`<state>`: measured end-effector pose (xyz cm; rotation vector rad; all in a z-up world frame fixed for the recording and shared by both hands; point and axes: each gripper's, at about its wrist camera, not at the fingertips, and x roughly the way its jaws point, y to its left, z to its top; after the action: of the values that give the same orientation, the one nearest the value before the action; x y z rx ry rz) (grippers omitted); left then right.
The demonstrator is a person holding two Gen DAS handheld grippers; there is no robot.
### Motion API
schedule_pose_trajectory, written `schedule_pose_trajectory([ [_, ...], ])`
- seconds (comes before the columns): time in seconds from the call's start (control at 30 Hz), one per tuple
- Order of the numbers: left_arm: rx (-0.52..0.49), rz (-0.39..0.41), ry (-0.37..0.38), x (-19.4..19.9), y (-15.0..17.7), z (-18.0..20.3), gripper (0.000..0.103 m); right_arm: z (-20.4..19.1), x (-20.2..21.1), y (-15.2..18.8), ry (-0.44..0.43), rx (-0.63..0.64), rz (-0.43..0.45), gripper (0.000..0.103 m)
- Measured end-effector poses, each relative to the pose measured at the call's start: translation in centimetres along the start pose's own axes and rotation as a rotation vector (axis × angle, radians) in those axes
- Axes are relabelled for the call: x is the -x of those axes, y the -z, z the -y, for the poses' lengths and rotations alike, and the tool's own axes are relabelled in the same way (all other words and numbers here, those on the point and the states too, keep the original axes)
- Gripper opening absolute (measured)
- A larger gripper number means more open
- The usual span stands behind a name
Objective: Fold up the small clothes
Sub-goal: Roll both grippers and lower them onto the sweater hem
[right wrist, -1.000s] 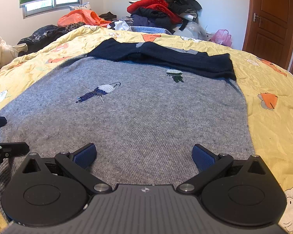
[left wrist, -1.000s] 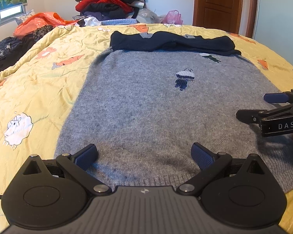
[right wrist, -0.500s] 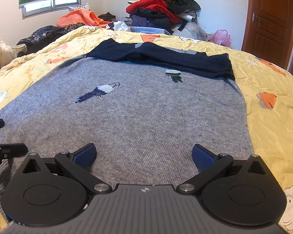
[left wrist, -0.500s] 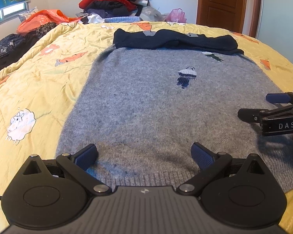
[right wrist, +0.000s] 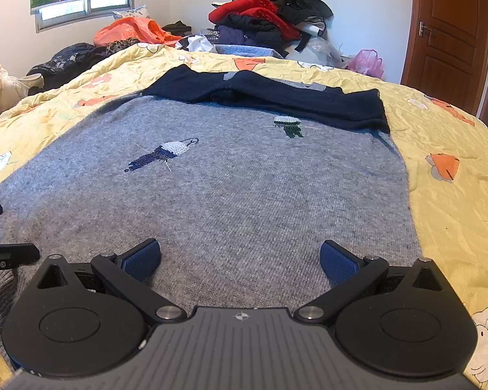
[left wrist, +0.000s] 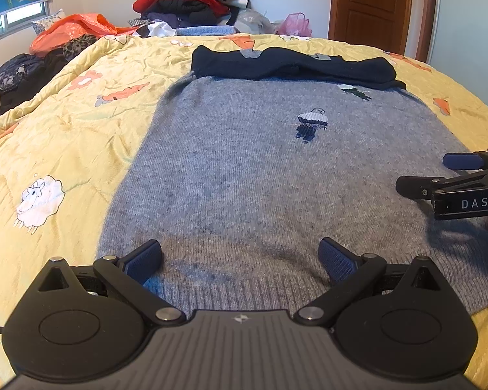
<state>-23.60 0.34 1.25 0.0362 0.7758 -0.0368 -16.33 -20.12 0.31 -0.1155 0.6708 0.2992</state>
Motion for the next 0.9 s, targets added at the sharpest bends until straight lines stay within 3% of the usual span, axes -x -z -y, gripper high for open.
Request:
schedule_pose_trajectory([
  [0.1,-0.003,-0.017,0.022,0.5,0.1,-0.7,0.103,0.4,0.7,0.1,-0.008,-0.031,-0.013,0.103],
  [0.23,0.052,-0.031,0.065,1.7,0.0,-3.5,0.103,2.3,4.0,1.0,-0.149,-0.136,-0.043,0.103],
  [0.37,0.207,-0.055,0.180,2.0,-0.8,-7.9,0.103,8.5,7.0,1.9,-0.336,-0.504,-0.053,0.103],
  [0.5,0.347,-0.112,0.299,0.7,-1.3,-10.9,0.103,14.5,7.6,2.9,-0.356,-0.808,-0.054,0.103],
  [0.73,0.549,-0.151,0.442,-0.1,-1.5,-14.3,0.103,16.0,5.3,3.0,-0.452,-0.860,-0.194,0.102],
  [0.9,0.656,-0.140,0.442,-0.2,-1.2,-16.8,0.103,17.5,6.6,3.3,-0.377,-0.846,-0.196,0.102],
])
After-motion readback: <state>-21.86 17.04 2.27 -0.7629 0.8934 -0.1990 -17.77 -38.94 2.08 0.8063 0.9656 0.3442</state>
